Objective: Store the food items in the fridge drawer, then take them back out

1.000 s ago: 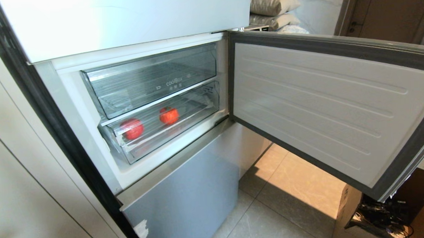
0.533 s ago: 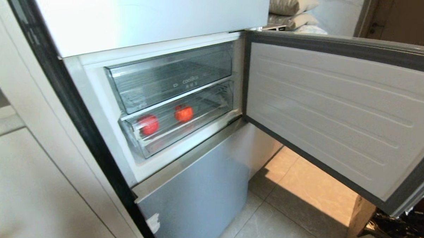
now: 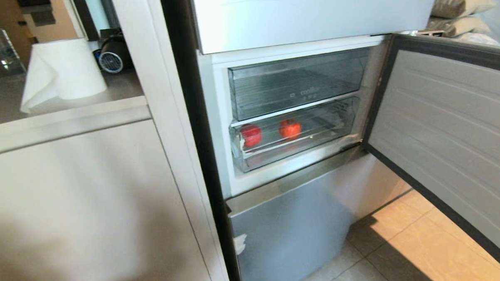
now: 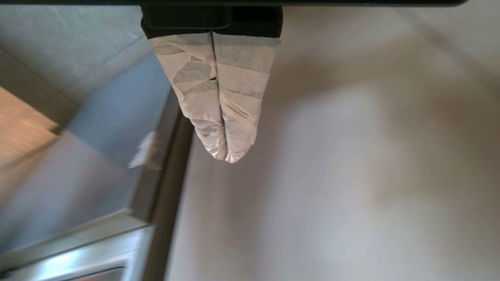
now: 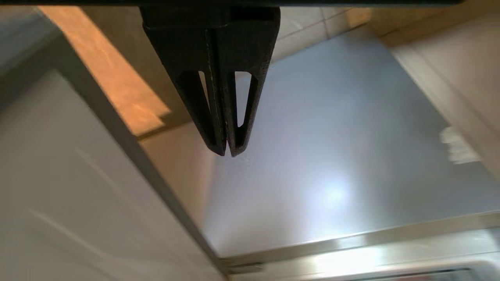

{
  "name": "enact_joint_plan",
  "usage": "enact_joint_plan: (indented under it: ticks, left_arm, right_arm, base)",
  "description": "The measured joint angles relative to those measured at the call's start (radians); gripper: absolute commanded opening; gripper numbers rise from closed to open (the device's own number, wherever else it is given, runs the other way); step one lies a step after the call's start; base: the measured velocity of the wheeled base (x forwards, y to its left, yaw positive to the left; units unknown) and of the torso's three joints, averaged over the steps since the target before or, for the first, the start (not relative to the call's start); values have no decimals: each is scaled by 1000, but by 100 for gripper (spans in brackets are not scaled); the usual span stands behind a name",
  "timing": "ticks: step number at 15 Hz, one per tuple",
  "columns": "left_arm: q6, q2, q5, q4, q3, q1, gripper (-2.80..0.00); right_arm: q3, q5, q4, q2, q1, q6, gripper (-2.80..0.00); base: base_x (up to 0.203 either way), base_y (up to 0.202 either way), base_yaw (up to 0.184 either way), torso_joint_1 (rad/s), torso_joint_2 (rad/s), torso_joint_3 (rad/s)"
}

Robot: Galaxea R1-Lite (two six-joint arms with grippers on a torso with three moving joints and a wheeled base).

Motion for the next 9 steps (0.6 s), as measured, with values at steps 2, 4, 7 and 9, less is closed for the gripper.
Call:
enact_joint_plan:
  ticks: [2,4,7,9]
  left_arm:
    - [0,0,0,0,0,-1,-280]
    - [0,0,0,0,0,0,-280]
    - [0,0,0,0,0,0,-280]
    - [0,0,0,0,0,0,-280]
  right_arm:
    - [0,0,0,0,0,0,-280]
    - [0,0,1,0,0,0,-280]
    - [0,0,1,0,0,0,-280]
    - [0,0,0,0,0,0,-280]
  base:
    - [1,-8,175,1,3,3]
    - [1,-8,171,1,3,0]
    - [0,-7,172,-2,2,2]
    - [0,-10,175,3,0,2]
